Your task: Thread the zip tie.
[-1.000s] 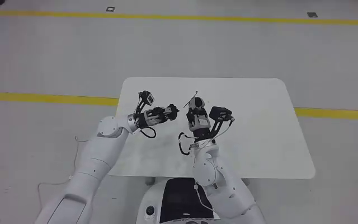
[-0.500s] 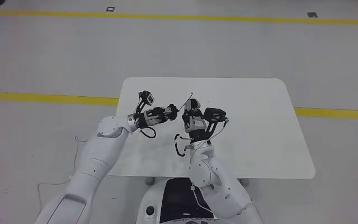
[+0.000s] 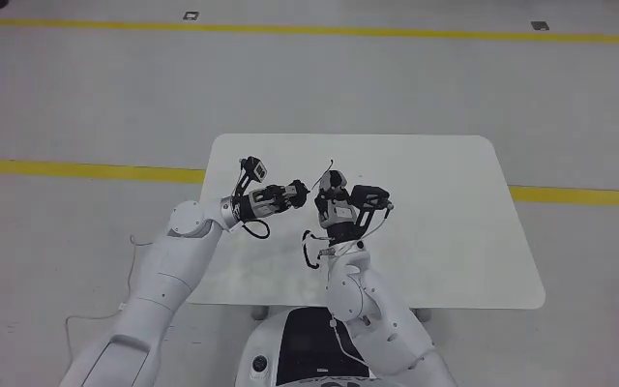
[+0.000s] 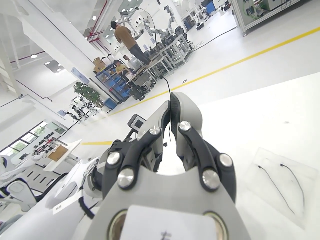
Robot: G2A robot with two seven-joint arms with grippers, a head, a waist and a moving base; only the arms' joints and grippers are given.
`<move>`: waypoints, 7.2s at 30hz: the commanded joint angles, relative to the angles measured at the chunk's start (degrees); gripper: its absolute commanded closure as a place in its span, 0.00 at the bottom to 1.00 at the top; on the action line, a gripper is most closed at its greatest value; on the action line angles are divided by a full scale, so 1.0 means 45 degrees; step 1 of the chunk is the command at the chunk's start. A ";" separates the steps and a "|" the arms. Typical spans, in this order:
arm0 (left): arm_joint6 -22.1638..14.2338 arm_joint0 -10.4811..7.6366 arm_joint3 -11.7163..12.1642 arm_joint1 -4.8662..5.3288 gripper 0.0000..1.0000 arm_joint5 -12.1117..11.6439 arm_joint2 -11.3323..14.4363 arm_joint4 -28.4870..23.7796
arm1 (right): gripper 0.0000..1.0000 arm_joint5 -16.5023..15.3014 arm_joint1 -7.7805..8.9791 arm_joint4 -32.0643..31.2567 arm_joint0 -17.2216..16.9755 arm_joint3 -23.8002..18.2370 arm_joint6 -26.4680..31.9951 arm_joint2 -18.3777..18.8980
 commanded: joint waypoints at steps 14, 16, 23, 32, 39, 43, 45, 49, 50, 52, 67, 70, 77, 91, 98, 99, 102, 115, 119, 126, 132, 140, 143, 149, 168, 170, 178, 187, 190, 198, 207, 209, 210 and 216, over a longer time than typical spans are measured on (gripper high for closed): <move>0.0000 0.0000 0.0000 0.0000 1.00 0.0000 0.0000 0.0000 | 1.00 -0.0366 -0.0006 -0.0048 -0.0140 -0.0232 -0.0047 0.0047; 0.0000 0.0000 0.0000 0.0000 1.00 0.0000 0.0000 0.0000 | 1.00 -0.0409 -0.0002 -0.0097 -0.0175 -0.0268 -0.0005 0.0035; 0.0000 0.0000 0.0000 0.0000 1.00 0.0000 0.0000 0.0000 | 1.00 -0.0331 -0.0010 -0.0211 -0.0160 -0.0175 0.0104 0.0036; 0.0000 0.0000 0.0000 0.0000 1.00 0.0000 0.0000 0.0000 | 1.00 -0.0129 -0.0020 -0.0559 -0.0116 -0.0061 0.0325 -0.0025; 0.0000 0.0000 0.0000 0.0000 1.00 0.0000 0.0000 0.0000 | 1.00 -0.0199 -0.0020 -0.0586 -0.0199 -0.0192 0.0291 -0.0010; 0.0000 0.0000 0.0000 0.0000 1.00 0.0000 0.0000 0.0000 | 1.00 -0.0340 -0.0016 -0.0529 -0.0290 -0.0334 0.0261 -0.0012; 0.0000 0.0000 0.0000 0.0000 1.00 0.0000 0.0000 0.0000 | 1.00 -0.0430 -0.0008 -0.0520 -0.0342 -0.0405 0.0258 -0.0012; 0.0000 0.0000 0.0000 0.0000 1.00 0.0000 0.0000 0.0000 | 1.00 -0.0574 0.0005 -0.0529 -0.0432 -0.0547 0.0264 -0.0019; 0.0000 0.0000 0.0000 0.0000 1.00 0.0000 0.0000 0.0000 | 1.00 -0.0597 0.0006 -0.0523 -0.0442 -0.0565 0.0262 -0.0020; 0.0000 0.0000 0.0000 0.0000 1.00 0.0000 0.0000 0.0000 | 1.00 -0.0617 0.0008 -0.0530 -0.0453 -0.0579 0.0278 -0.0022; 0.0000 0.0000 0.0000 0.0000 1.00 0.0000 0.0000 0.0000 | 1.00 -0.0261 -0.0050 -0.0582 -0.0266 -0.0302 0.0163 -0.0026; 0.0000 0.0000 0.0000 0.0000 1.00 0.0000 0.0000 0.0000 | 1.00 -0.0255 -0.0061 -0.0552 -0.0238 -0.0286 0.0132 -0.0024; 0.0000 0.0000 0.0000 0.0000 1.00 0.0000 0.0000 0.0000 | 1.00 -0.0198 -0.0085 -0.0561 -0.0160 -0.0172 0.0172 -0.0034; 0.0000 0.0000 0.0000 0.0000 1.00 0.0000 0.0000 0.0000 | 1.00 -0.0049 -0.0083 -0.0951 -0.0176 -0.0046 0.0253 0.0002; 0.0000 0.0000 0.0000 0.0000 1.00 0.0000 0.0000 0.0000 | 1.00 -0.0078 -0.0042 -0.1069 -0.0296 -0.0228 0.0324 0.0201; 0.0000 0.0000 0.0000 0.0000 1.00 0.0000 0.0000 0.0000 | 1.00 -0.0082 -0.0037 -0.1097 -0.0309 -0.0242 0.0337 0.0216; 0.0000 0.0000 0.0000 0.0000 1.00 0.0000 0.0000 0.0000 | 1.00 -0.0103 -0.0028 -0.1141 -0.0337 -0.0279 0.0386 0.0240; 0.0000 0.0000 0.0000 0.0000 1.00 0.0000 0.0000 0.0000 | 1.00 -0.0476 -0.0044 -0.0722 -0.0448 -0.0450 0.0383 0.0155; 0.0000 0.0000 0.0000 0.0000 1.00 0.0000 0.0000 0.0000 | 1.00 -0.0481 -0.0056 -0.0730 -0.0414 -0.0400 0.0377 0.0092; 0.0000 0.0000 0.0000 0.0000 1.00 0.0000 0.0000 0.0000 | 1.00 -0.0461 -0.0074 -0.0682 -0.0373 -0.0338 0.0246 0.0079; 0.0000 0.0000 0.0000 0.0000 1.00 0.0000 0.0000 0.0000 | 1.00 -0.0445 -0.0095 -0.0611 -0.0299 -0.0233 0.0196 0.0072; 0.0000 0.0000 0.0000 0.0000 1.00 0.0000 0.0000 0.0000 | 1.00 -0.0316 -0.0109 -0.0770 -0.0210 -0.0087 0.0271 0.0034; 0.0000 0.0000 0.0000 0.0000 1.00 0.0000 0.0000 0.0000 | 1.00 -0.0255 -0.0111 -0.0875 -0.0181 -0.0045 0.0329 0.0019; 0.0000 0.0000 0.0000 0.0000 1.00 0.0000 0.0000 0.0000 | 1.00 -0.0192 -0.0104 -0.1078 -0.0169 -0.0022 0.0418 0.0029; 0.0000 0.0000 0.0000 0.0000 1.00 0.0000 0.0000 0.0000 | 1.00 0.0023 -0.0054 -0.1548 -0.0298 -0.0144 0.0653 0.0214; 0.0000 0.0000 0.0000 0.0000 1.00 0.0000 0.0000 0.0000 | 1.00 0.0048 -0.0054 -0.1577 -0.0304 -0.0152 0.0665 0.0212; 0.0000 0.0000 0.0000 0.0000 1.00 0.0000 0.0000 0.0000 | 1.00 0.0057 -0.0060 -0.1631 -0.0324 -0.0186 0.0648 0.0182; 0.0000 0.0000 0.0000 0.0000 1.00 0.0000 0.0000 0.0000 | 1.00 -0.0316 -0.0024 -0.1858 -0.0378 -0.0258 0.0776 0.0100; 0.0000 0.0000 0.0000 0.0000 1.00 0.0000 0.0000 0.0000 | 1.00 -0.0333 -0.0014 -0.1969 -0.0374 -0.0232 0.0864 0.0084; 0.0000 0.0000 0.0000 0.0000 1.00 0.0000 0.0000 0.0000 | 1.00 -0.0221 -0.0001 -0.2306 -0.0328 -0.0117 0.1003 0.0034; 0.0000 0.0000 0.0000 0.0000 1.00 0.0000 0.0000 0.0000 | 1.00 0.0042 -0.0044 -0.2050 -0.0301 -0.0041 0.0647 0.0074; 0.0000 0.0000 0.0000 0.0000 1.00 0.0000 0.0000 0.0000 | 1.00 0.0175 -0.0075 -0.1890 -0.0262 0.0015 0.0467 0.0078; 0.0000 0.0000 0.0000 0.0000 1.00 0.0000 0.0000 0.0000 | 1.00 0.0220 -0.0086 -0.1850 -0.0242 0.0045 0.0425 0.0074; 0.0000 0.0000 0.0000 0.0000 1.00 0.0000 0.0000 0.0000 | 1.00 0.0382 -0.0136 -0.1793 -0.0117 0.0239 0.0290 0.0015</move>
